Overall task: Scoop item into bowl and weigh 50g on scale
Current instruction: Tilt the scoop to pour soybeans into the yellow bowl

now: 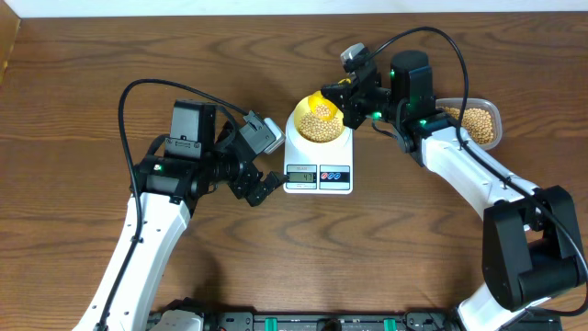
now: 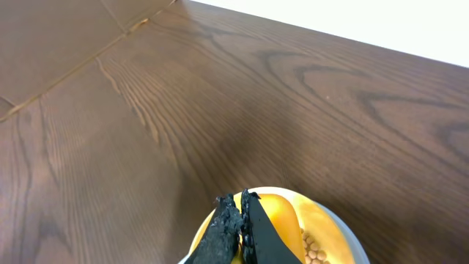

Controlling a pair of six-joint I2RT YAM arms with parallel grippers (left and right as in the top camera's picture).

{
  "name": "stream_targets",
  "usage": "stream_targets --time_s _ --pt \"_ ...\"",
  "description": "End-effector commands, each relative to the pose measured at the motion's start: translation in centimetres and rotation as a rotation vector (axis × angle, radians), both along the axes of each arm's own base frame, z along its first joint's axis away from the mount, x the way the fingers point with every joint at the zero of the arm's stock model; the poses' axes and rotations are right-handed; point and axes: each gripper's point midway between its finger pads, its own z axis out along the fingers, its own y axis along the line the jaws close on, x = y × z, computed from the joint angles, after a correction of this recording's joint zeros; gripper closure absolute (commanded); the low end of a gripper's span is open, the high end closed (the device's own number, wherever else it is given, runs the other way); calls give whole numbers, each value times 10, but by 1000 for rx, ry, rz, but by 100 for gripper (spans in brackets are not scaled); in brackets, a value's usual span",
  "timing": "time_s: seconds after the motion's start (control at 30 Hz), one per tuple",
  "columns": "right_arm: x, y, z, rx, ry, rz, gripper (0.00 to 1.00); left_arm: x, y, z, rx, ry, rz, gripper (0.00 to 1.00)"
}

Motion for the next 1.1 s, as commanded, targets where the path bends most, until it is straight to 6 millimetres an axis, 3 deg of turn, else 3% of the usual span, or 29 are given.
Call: stream_targets --time_s 0.0,1.07 --pt "-2 3 -5 26 56 -9 99 -2 0 -4 -3 10 -13 2" --pt "2 -1 -6 20 55 -32 99 -2 0 -4 -3 10 -13 2"
